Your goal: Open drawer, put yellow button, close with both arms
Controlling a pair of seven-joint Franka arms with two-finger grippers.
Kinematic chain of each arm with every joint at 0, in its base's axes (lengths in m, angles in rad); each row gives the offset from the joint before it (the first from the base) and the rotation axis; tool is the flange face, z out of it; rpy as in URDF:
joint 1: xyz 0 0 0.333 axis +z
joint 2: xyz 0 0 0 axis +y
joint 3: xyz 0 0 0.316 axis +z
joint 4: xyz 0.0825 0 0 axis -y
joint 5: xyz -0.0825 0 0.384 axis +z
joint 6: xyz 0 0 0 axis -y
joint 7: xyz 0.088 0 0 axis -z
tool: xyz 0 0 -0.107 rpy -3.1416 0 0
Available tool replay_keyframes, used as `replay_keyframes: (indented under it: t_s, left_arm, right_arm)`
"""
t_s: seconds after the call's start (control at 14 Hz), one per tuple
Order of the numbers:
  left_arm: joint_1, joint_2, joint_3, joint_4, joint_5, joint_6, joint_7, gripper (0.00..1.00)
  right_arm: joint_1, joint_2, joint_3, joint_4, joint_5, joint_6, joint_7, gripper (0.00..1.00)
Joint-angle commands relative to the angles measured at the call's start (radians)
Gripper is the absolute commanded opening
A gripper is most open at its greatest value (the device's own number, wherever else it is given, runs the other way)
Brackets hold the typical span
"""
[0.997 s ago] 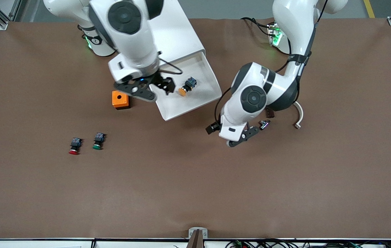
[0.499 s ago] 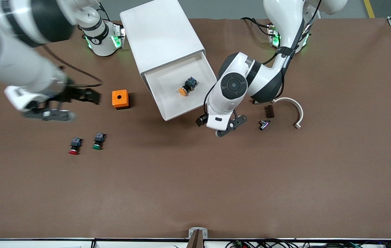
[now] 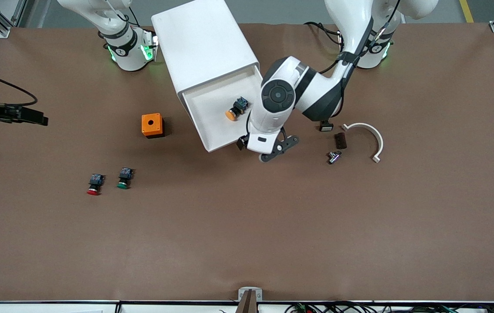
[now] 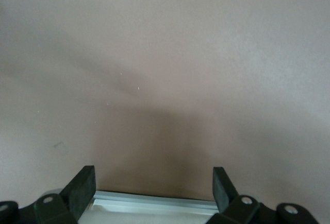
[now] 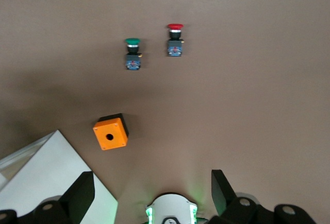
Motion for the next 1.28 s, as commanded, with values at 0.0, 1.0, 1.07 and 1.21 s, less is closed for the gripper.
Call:
replay_keyframes:
  t_s: [0.0,1.0,1.07,1.21]
  left_arm:
    - [-0.033,-0.035,-0.001,-0.024,0.022,-0.006,-0.01,1.0]
    - [-0.052,-0.034,-0.139,-0.024,0.014,-0.006,-0.007,1.0]
    - [-0.052,-0.034,-0.15,-0.023,0.014,-0.006,-0.007,1.0]
    - [-0.052,-0.034,-0.171,-0.024,0.012,-0.006,-0.005,1.0]
  right_arm:
    - [-0.042,-0.002,0.024,0.015,-0.043,-0.019,-0.104,1.0]
    - [-0.049,-0.057,0.033,0.078,-0.006,-0.031,-0.103,1.0]
    - [-0.047,-0.071,0.033,0.061,-0.006,-0.024,-0.103,1.0]
    - [-0.052,-0.079,0.03,0.058,-0.004,-0.018,-0.103,1.0]
